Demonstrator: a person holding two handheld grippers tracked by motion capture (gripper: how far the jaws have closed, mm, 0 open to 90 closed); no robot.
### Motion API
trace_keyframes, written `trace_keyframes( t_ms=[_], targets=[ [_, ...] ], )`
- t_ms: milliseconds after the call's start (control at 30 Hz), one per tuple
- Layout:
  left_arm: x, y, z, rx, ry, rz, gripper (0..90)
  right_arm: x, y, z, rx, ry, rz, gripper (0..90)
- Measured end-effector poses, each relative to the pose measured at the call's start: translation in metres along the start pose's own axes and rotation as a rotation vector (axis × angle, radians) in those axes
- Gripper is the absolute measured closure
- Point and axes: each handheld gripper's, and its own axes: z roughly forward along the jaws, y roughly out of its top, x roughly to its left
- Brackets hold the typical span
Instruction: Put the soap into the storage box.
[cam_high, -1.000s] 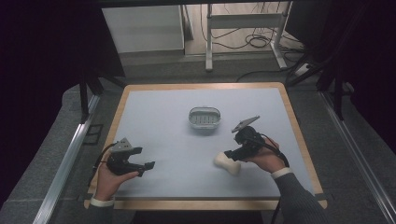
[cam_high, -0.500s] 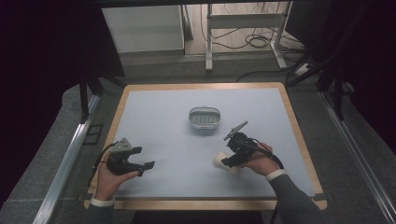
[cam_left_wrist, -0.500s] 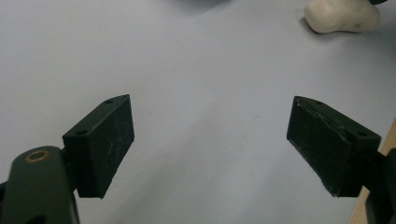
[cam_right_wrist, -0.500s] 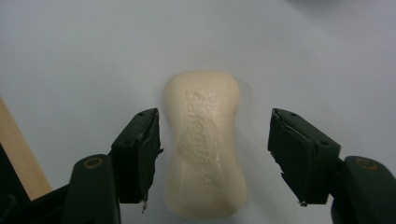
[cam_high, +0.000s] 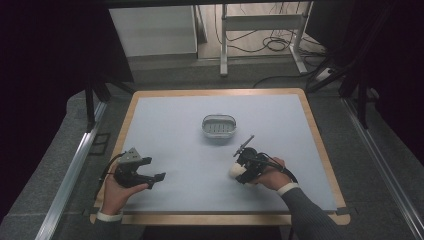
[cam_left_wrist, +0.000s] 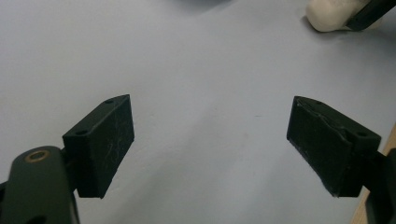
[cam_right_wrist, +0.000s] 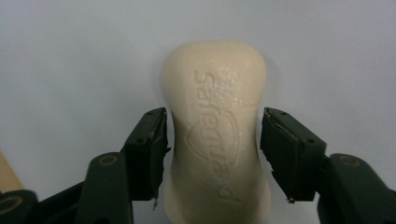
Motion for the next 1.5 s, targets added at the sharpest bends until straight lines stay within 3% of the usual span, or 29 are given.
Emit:
trace_keyframes(
  t_ms=[133,300,567,967,1500],
  targets=[
    [0.000,0.000,0.001,0.002,-0.001,0.002,15.4,0.002,0.001,0.004,0.040,-0.013,-0.014,48.0],
    [0.000,0.000,0.000,0.001,-0.001,0.002,15.5,0.003,0.003,0.004,0.057,-0.027,-0.024,48.9],
    [0.001,-0.001,0.001,-0.002,-0.002,-0.007,15.4,0.001,0.003,0.000,0.038,-0.035,-0.026,49.1],
    [0.002,-0.001,0.000,-0.006,-0.005,-0.012,15.5,-0.007,0.011,-0.032,-0.030,-0.066,-0.030,49.2],
    [0.003,-0.002,-0.001,-0.011,-0.002,-0.016,15.5,-0.016,0.025,-0.041,-0.053,-0.088,-0.048,49.2]
  ],
)
